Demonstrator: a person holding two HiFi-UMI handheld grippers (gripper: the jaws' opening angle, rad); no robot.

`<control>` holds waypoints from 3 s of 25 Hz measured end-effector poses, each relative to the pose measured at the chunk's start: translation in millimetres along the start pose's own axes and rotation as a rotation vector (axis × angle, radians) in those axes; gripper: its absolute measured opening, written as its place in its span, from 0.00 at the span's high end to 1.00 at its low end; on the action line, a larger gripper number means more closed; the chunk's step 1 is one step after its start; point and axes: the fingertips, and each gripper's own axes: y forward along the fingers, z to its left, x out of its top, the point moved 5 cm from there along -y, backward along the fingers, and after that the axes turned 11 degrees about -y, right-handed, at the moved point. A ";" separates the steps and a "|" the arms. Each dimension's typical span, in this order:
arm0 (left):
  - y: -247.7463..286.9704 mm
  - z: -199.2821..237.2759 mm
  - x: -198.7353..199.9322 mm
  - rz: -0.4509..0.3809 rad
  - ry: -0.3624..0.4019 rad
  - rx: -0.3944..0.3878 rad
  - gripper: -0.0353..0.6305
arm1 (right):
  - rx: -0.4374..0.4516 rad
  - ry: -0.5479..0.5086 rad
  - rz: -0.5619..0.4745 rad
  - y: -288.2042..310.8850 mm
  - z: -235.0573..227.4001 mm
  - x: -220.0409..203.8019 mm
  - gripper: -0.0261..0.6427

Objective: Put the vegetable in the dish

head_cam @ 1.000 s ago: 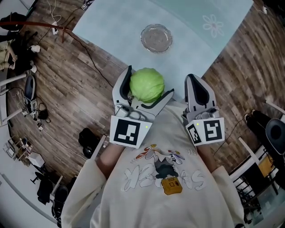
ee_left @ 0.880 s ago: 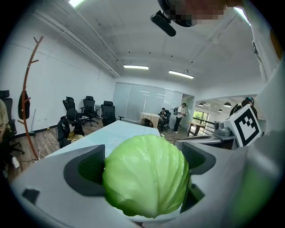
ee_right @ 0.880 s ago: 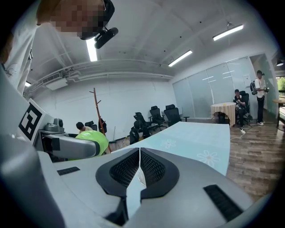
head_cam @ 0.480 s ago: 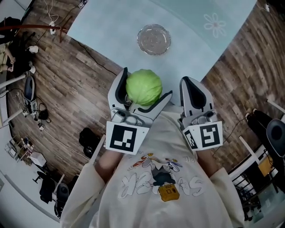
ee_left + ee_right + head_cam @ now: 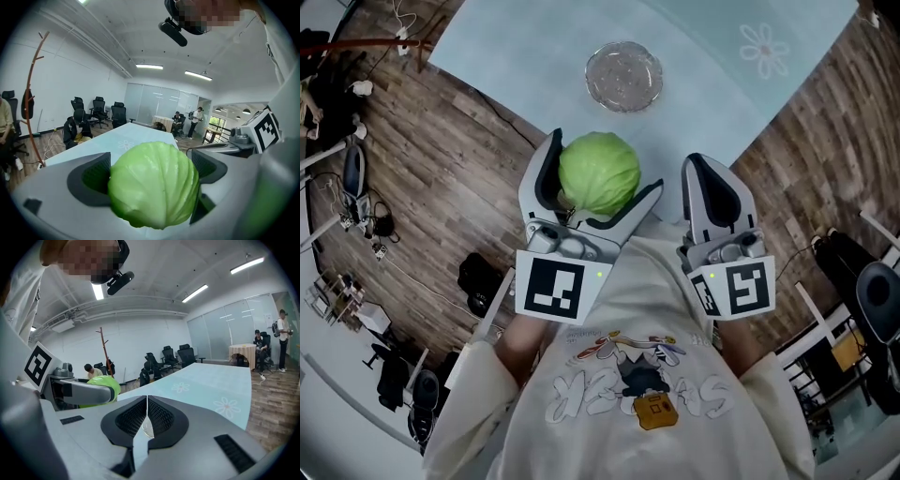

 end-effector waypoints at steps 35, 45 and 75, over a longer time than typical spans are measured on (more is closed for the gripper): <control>100.6 35.7 -44.9 0.052 -0.026 0.136 0.13 | 0.156 -0.004 0.082 97.5 -60.7 -52.1 0.93; 124.1 57.0 -75.8 0.078 -0.076 0.182 0.13 | 0.189 0.001 0.117 118.4 -64.0 -75.2 0.93; 211.0 109.0 -110.2 0.117 -0.105 0.254 0.13 | 0.222 0.050 0.220 183.5 -91.4 -121.9 0.93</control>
